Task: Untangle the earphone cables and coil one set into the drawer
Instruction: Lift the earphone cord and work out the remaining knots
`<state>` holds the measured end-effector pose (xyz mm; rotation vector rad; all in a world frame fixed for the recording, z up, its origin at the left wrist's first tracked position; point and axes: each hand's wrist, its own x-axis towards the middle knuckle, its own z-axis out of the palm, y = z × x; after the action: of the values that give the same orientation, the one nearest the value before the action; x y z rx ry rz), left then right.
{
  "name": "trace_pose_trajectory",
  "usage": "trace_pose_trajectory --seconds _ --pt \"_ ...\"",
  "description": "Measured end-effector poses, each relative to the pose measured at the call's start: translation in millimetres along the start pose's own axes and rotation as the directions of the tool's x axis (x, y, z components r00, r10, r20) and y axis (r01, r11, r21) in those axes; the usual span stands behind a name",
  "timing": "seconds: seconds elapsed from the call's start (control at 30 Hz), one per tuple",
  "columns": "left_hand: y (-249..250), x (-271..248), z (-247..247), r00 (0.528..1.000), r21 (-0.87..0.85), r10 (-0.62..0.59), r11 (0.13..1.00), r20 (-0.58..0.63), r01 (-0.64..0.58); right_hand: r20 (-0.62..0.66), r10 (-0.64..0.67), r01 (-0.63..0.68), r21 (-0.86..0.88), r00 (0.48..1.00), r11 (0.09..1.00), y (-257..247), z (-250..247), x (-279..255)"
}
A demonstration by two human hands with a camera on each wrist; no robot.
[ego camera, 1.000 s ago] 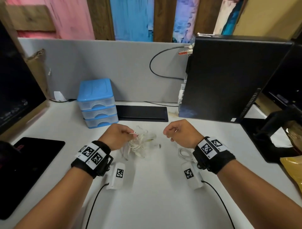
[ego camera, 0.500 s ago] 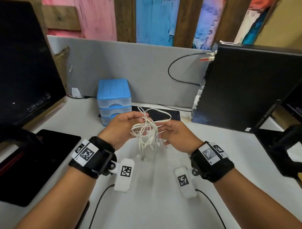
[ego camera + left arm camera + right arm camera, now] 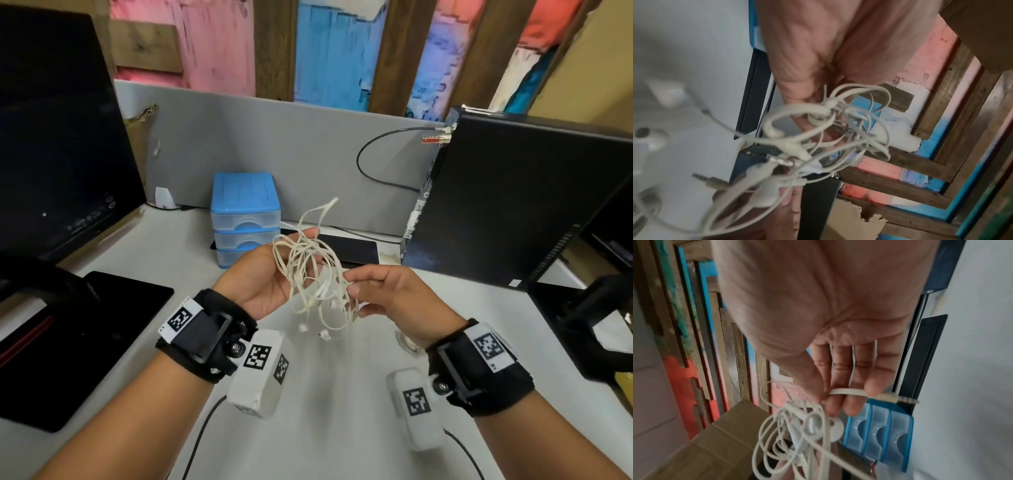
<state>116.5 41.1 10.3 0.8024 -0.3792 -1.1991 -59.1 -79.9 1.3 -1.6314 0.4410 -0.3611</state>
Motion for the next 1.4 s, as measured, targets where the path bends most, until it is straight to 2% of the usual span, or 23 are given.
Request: trace_pose_trajectory --seconds 0.2,0.27,0.3,0.37,0.4,0.43,0.5,0.6,0.7,0.87,1.0,1.13,1.27,1.4 --pt "4.0 -1.7 3.4 0.998 -0.112 -0.053 0.992 0.041 0.057 0.007 -0.004 0.004 -0.029 1.0 1.0 -3.3 6.0 1.8" --pt "4.9 -6.1 9.6 0.997 -0.148 -0.063 0.986 0.052 0.071 -0.09 -0.053 0.048 -0.058 0.995 0.997 -1.5 11.8 2.2" --pt "4.3 -6.3 9.8 0.997 -0.149 -0.054 0.987 0.047 0.061 -0.181 -0.114 0.101 -0.079 0.977 0.992 -1.9 15.0 2.3" --pt "1.7 -3.9 7.3 0.999 -0.101 -0.033 0.994 0.001 0.033 -0.357 -0.254 0.231 -0.109 0.899 0.967 -6.6 19.0 0.9" --pt "1.1 -2.6 5.5 0.999 -0.097 -0.026 0.995 -0.026 0.024 -0.4 -0.309 0.285 -0.12 0.863 0.951 -10.2 20.0 -0.7" --pt "1.3 -2.0 3.4 0.998 -0.112 -0.022 0.994 -0.052 0.016 -0.409 -0.344 0.317 -0.135 0.845 0.939 -14.6 21.2 -3.0" --pt "0.5 -1.9 3.6 0.998 -0.121 -0.014 0.993 -0.064 0.006 -0.364 -0.38 0.33 -0.194 0.85 0.924 -21.6 25.7 -8.4" --pt "0.3 -3.8 7.6 0.999 -0.097 -0.007 0.995 -0.041 0.003 -0.321 -0.358 0.25 -0.332 0.877 0.909 -20.3 35.9 -10.4" --pt "-1.2 -5.5 11.9 1.0 -0.068 0.002 0.998 -0.017 -0.003 -0.345 -0.334 0.204 -0.362 0.877 0.909 -11.5 41.6 -8.0" --pt "-2.6 -11.0 23.2 0.998 -0.098 -0.042 0.994 0.055 0.047 -0.33 -0.415 0.252 -0.439 0.848 0.862 -11.3 40.8 -7.9" --pt "-5.5 -5.9 9.9 0.997 -0.081 -0.072 0.994 -0.003 0.071 -0.356 -0.391 0.263 -0.358 0.849 0.896 -11.3 34.8 -8.1" --pt "-9.9 -1.6 5.9 0.992 -0.098 -0.124 0.987 0.004 0.124 -0.35 -0.346 0.274 -0.237 0.871 0.932 -11.4 29.9 -11.8" --pt "-10.2 -4.7 11.6 0.989 -0.091 -0.147 0.985 0.012 0.147 -0.347 -0.254 0.232 -0.103 0.903 0.967 -12.4 25.6 -15.6" --pt "-7.3 -11.3 11.3 0.983 -0.019 -0.142 0.989 0.114 0.145 -0.385 -0.205 0.21 -0.029 0.9 0.977 -12.3 20.9 -15.7"
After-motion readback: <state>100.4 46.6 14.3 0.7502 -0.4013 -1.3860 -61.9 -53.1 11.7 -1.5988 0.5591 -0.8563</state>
